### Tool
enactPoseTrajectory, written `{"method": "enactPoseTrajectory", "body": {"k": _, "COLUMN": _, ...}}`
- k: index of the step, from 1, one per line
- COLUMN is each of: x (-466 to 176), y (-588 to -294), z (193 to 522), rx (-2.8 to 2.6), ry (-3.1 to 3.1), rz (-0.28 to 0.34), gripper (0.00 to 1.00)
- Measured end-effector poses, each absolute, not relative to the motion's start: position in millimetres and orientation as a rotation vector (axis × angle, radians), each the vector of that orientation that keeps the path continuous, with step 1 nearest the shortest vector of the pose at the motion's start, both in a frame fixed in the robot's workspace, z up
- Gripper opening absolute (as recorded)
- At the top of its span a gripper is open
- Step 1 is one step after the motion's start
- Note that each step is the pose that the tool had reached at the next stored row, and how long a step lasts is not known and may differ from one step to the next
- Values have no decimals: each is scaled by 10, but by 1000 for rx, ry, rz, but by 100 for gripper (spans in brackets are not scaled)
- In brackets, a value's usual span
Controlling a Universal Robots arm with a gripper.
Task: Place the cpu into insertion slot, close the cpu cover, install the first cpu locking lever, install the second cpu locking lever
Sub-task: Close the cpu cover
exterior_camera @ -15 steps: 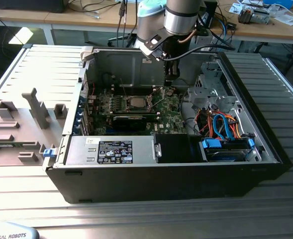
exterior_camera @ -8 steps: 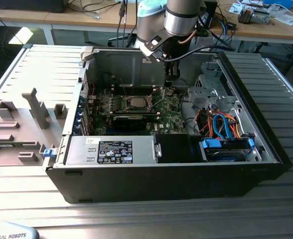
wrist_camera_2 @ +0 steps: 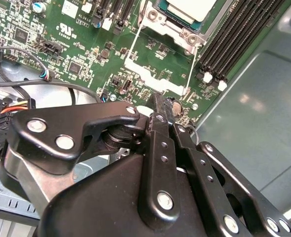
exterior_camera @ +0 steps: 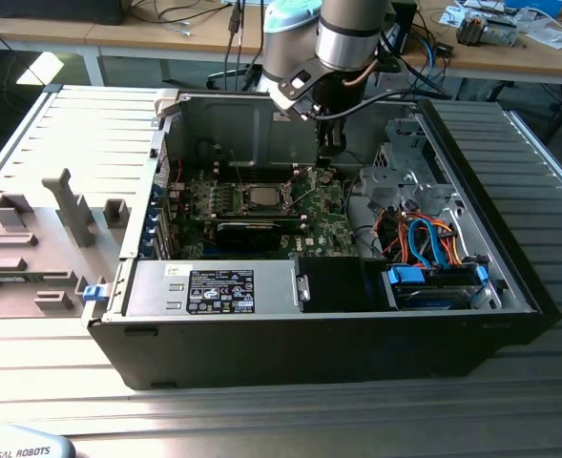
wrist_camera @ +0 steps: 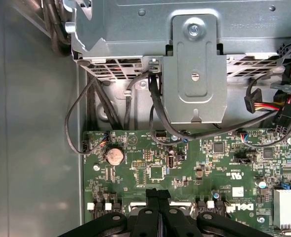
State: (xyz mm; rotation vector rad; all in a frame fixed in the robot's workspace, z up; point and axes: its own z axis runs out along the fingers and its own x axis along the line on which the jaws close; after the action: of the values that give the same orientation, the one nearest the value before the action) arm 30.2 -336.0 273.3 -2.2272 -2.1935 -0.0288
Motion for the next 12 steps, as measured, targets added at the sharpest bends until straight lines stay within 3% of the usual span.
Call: {"method": "enactPoseTrajectory", "body": {"k": 12, "x": 319, "y": -3360, "z": 2701, "rx": -2227, "ry": -2193, "rz": -29, "gripper": 11}}
